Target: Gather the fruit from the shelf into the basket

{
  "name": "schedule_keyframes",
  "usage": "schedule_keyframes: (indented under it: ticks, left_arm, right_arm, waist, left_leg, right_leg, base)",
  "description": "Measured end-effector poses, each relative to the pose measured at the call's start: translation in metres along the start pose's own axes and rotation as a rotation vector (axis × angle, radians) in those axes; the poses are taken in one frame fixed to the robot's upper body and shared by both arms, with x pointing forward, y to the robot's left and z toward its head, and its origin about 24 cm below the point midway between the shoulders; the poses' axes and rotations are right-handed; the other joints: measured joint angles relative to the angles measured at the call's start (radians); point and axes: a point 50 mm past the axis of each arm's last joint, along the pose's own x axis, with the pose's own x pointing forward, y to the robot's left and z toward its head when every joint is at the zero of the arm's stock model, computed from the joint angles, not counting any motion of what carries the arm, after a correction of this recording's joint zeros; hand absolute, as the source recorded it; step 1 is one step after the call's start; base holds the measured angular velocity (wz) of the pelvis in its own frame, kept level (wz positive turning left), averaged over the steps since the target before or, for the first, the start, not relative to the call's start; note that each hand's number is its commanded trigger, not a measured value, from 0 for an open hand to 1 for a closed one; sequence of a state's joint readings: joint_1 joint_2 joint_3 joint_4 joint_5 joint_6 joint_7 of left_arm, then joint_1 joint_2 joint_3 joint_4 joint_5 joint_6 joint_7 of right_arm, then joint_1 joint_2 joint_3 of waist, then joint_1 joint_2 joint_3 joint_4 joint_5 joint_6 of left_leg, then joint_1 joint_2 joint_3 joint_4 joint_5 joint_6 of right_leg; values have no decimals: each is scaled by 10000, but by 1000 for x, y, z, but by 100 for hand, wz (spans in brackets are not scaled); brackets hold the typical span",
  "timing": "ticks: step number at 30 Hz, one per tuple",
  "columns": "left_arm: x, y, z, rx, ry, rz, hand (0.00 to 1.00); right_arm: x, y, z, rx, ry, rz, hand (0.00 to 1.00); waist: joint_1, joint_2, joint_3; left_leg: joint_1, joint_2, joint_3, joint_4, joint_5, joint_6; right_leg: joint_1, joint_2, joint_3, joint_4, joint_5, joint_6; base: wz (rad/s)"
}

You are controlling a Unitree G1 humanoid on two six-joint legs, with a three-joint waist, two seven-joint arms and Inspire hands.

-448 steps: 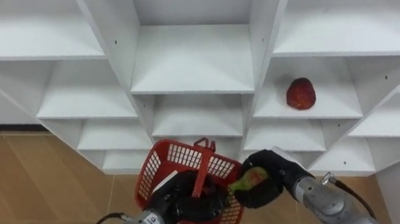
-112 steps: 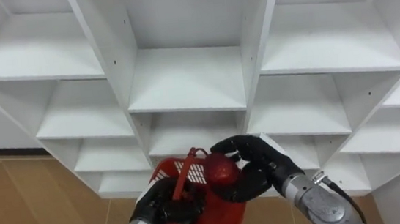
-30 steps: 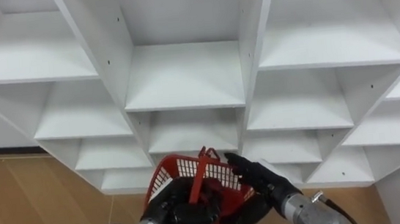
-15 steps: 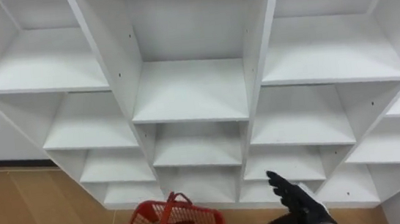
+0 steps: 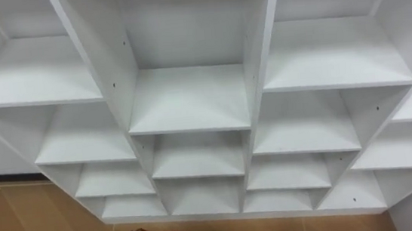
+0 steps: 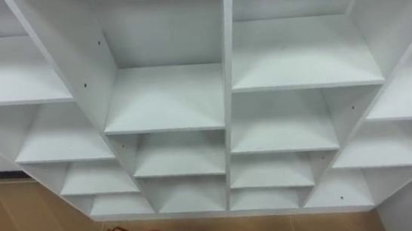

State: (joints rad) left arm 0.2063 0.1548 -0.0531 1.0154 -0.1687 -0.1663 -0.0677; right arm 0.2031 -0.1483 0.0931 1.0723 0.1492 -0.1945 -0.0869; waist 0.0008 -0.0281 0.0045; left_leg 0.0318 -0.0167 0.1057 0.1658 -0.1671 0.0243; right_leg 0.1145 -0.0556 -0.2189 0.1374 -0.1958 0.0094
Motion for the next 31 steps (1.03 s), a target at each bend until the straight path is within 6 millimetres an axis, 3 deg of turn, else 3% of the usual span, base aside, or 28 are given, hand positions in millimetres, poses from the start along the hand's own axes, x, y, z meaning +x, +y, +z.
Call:
schedule_keyframes:
  ticks: [5,12,19,31]
  left_arm:
    - [-2,1,-9,-606,353,375,100]
    - [-3,5,-17,-1045,854,646,100]
    - [-4,7,-22,-1394,1268,752,100]
    - [-5,8,-26,-1546,1645,861,100]
  right_arm:
    - [-2,-3,-15,59,785,-174,0]
    - [-3,-6,-24,282,1578,-167,0]
    - [-2,-10,-29,655,2141,-183,0]
    - [-3,-12,-32,1233,2524,-262,0]
  waist:
    - [60,-22,27]
    - [51,50,-25]
    - [43,182,-26]
    - [26,209,-19]
  left_leg:
    - [112,28,34,2,-61,-22]
    - [138,21,66,26,-98,-29]
    - [272,31,98,-4,-111,-49]
    - [360,20,117,-6,-150,-48]
  right_leg:
    - [55,23,165,-25,-12,16]
    - [69,43,224,-27,-13,14]
    - [196,58,221,-28,-13,14]
    - [274,58,267,-38,-57,12]
  base:
    - [-5]
    - [-3]
    - [0]
    - [0]
